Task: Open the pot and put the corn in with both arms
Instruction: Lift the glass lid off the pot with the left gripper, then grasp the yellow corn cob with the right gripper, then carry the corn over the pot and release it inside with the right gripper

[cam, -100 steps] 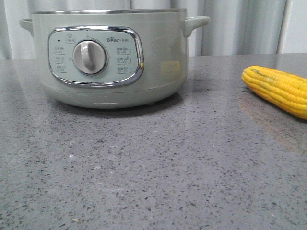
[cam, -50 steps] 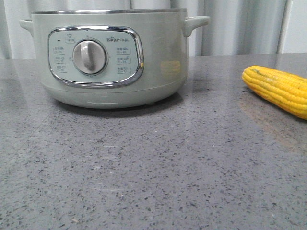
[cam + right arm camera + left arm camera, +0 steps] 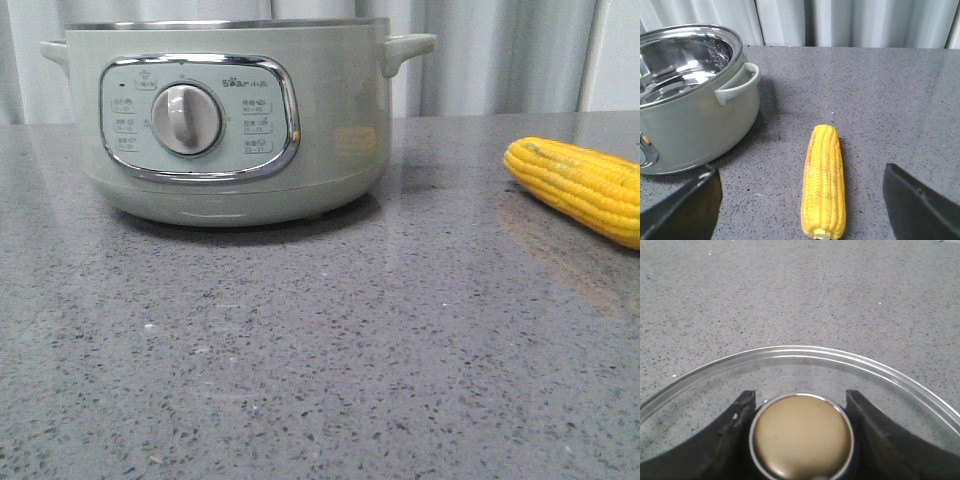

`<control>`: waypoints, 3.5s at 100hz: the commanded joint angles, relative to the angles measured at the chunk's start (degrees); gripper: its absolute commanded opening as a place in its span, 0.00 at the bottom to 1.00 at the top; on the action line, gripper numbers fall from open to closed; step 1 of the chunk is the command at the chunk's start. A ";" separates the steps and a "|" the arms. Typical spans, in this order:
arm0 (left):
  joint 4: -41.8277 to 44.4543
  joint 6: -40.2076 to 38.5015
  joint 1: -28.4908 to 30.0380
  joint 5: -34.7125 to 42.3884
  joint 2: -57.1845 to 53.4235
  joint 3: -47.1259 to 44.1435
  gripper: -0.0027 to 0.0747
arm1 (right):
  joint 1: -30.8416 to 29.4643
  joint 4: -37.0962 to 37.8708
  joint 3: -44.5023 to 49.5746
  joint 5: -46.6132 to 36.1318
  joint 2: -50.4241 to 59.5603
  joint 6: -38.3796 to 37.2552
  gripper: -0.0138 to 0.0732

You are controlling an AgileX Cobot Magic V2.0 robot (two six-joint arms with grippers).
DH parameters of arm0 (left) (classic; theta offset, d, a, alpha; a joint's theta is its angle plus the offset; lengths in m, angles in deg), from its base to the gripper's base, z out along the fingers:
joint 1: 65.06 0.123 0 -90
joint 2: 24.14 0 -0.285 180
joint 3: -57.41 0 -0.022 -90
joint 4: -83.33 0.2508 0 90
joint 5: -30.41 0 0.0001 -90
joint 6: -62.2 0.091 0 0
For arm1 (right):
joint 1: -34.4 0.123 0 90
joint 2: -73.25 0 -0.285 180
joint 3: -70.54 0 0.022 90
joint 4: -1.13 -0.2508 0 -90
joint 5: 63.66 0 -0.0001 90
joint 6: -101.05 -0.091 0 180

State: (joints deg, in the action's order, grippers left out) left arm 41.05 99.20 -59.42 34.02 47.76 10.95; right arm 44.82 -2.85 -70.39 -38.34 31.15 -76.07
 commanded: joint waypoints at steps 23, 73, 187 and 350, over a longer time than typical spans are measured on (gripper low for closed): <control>-0.31 -0.19 -0.02 6.58 3.04 1.68 0.20 | -0.38 0.00 -2.03 -4.02 -0.44 0.23 0.79; -0.78 -0.19 -0.02 6.58 5.58 1.68 0.61 | -0.38 -0.13 -2.03 -4.28 -0.66 0.23 0.79; -1.29 -0.19 -0.14 -11.06 -42.62 4.50 0.60 | -0.26 8.98 -22.42 8.05 -41.85 -2.88 0.08; -18.98 23.11 -13.91 -29.86 -48.99 1.31 0.01 | 22.48 9.24 -34.38 -1.86 -27.70 -2.31 0.09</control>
State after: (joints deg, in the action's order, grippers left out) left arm 24.87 121.25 -73.02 -4.72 -0.77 12.39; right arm 67.53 3.03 -107.24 -38.26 -4.50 -78.95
